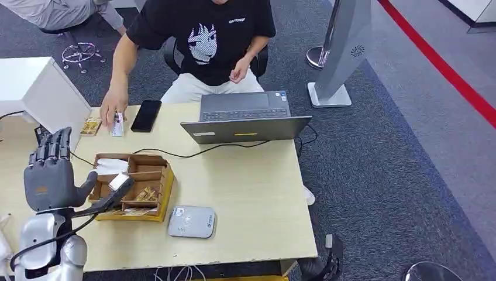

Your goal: Pass the card to the sensor for recognition and then transmit it.

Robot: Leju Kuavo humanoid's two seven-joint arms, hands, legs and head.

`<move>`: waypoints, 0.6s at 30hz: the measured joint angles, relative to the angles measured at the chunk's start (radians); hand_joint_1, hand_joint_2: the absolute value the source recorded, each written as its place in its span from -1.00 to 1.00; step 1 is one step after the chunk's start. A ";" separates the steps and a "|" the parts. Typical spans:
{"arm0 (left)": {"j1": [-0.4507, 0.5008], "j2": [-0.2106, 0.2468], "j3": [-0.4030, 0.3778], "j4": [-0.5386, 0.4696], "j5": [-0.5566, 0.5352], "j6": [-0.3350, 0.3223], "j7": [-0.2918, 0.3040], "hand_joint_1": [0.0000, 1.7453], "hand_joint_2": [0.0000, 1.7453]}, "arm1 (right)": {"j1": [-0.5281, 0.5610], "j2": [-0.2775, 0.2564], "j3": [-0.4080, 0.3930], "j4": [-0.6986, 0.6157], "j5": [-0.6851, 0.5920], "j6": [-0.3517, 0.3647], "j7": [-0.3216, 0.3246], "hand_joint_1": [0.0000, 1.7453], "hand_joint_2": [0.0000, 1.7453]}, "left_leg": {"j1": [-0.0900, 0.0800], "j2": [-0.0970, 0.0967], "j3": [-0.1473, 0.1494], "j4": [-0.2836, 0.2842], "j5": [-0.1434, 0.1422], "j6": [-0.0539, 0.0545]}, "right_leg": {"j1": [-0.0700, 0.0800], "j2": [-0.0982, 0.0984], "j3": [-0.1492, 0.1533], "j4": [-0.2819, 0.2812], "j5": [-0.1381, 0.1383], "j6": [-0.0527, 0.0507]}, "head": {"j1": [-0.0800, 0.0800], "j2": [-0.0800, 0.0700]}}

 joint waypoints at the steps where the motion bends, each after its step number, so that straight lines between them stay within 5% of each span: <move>1: 0.008 0.000 -0.009 -0.012 0.002 -0.002 -0.015 -1.00 1.00 | 0.000 0.000 0.000 0.000 -0.009 0.000 -0.004 -1.00 1.00 | 0.000 0.000 0.000 0.000 0.000 0.000 | 0.000 0.000 0.000 0.000 0.000 0.000 | 0.000 0.000; 9: 0.148 0.033 -0.218 -0.136 0.002 -0.019 -0.029 -1.00 1.00 | 0.017 -0.002 -0.006 -0.004 -0.051 0.003 -0.033 -1.00 1.00 | -0.001 0.000 -0.001 0.000 -0.001 0.001 | 0.000 -0.001 0.000 -0.001 -0.001 0.001 | 0.000 0.000; 18: 0.223 0.080 -0.348 -0.179 0.039 -0.021 -0.037 -1.00 1.00 | 0.028 -0.003 -0.016 -0.006 -0.068 0.003 -0.044 -1.00 1.00 | -0.001 -0.001 -0.001 0.000 -0.001 0.001 | 0.000 -0.001 0.000 -0.001 -0.001 0.001 | 0.000 0.000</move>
